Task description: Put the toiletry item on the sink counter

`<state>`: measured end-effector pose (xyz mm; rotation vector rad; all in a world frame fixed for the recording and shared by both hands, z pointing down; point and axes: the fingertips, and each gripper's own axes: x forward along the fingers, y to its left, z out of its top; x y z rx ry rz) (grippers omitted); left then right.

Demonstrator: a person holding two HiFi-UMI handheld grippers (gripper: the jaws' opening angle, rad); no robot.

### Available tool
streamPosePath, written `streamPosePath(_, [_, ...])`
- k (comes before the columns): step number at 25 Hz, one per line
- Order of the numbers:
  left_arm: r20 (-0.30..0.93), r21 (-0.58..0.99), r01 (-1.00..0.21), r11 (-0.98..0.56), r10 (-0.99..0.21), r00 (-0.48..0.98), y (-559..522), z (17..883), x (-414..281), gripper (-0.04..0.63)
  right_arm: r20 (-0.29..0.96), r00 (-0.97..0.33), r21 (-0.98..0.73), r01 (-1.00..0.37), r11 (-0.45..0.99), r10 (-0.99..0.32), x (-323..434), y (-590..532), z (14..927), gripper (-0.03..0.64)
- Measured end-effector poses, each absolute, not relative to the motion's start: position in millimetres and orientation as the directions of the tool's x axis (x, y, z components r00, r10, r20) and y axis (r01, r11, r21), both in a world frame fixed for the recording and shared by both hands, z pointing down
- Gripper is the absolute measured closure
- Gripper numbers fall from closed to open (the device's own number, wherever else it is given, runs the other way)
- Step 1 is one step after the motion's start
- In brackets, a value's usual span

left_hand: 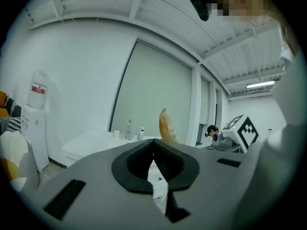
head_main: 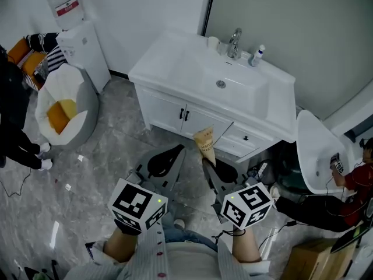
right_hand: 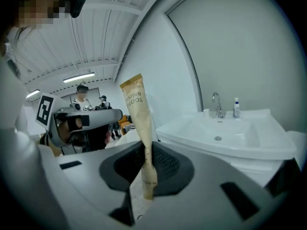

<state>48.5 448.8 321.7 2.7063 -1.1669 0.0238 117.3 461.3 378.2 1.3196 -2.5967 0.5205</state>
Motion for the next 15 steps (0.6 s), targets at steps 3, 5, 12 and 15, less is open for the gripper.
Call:
streamPosePath(3, [0.105, 0.175, -0.725, -0.666, -0.720, 0.686, 417, 324, 42, 0.578, 0.322, -0.590, -0.233, -0.807, 0.542, -0.741, 111, 429, 378, 0.563])
streamPosePath(5, [0.114, 0.175, -0.725, -0.666, -0.718, 0.687, 399, 325, 37, 0.578, 0.324, -0.588, -0.232, -0.809, 0.540, -0.741, 107, 409, 376, 0.563])
streamPosePath(12, [0.120, 0.173, -0.718, -0.674, -0.709, 0.695, 338, 324, 20, 0.578, 0.325, -0.587, -0.240, -0.810, 0.536, -0.741, 88, 348, 373, 0.563])
streamPosePath(15, [0.125, 0.171, -0.719, -0.674, -0.709, 0.694, 316, 325, 11, 0.578, 0.327, -0.582, -0.243, -0.813, 0.529, -0.745, 82, 324, 374, 0.563])
